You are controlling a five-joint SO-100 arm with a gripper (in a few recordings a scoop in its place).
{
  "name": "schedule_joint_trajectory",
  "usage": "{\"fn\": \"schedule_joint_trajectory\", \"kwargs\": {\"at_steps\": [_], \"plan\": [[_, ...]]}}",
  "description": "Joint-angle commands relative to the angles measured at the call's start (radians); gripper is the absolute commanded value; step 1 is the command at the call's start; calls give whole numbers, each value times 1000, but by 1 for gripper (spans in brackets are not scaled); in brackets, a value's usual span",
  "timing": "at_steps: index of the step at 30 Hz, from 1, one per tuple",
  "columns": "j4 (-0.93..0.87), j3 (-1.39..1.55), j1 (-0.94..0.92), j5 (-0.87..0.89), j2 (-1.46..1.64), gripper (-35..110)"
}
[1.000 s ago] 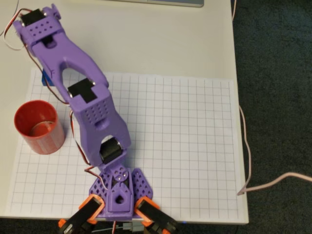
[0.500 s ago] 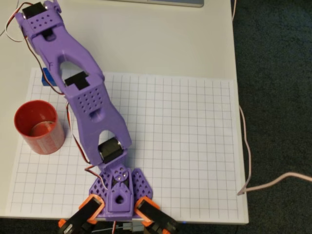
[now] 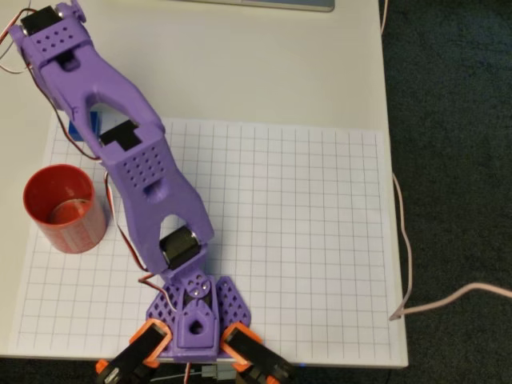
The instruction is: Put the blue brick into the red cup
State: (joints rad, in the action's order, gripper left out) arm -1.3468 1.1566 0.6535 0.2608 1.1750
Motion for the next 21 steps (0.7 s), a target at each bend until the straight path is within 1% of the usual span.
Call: {"fn": "schedule_joint_trajectory", "kwargs": {"at_steps": [1, 3, 7, 14, 21], "plan": [[-5, -12, 8, 183, 64, 0], [-21, 18, -8, 273, 72, 0], [-32, 38, -32, 331, 94, 0], [-23, 11, -14, 348, 55, 0], [-11, -11, 64, 373, 3, 0]]}}
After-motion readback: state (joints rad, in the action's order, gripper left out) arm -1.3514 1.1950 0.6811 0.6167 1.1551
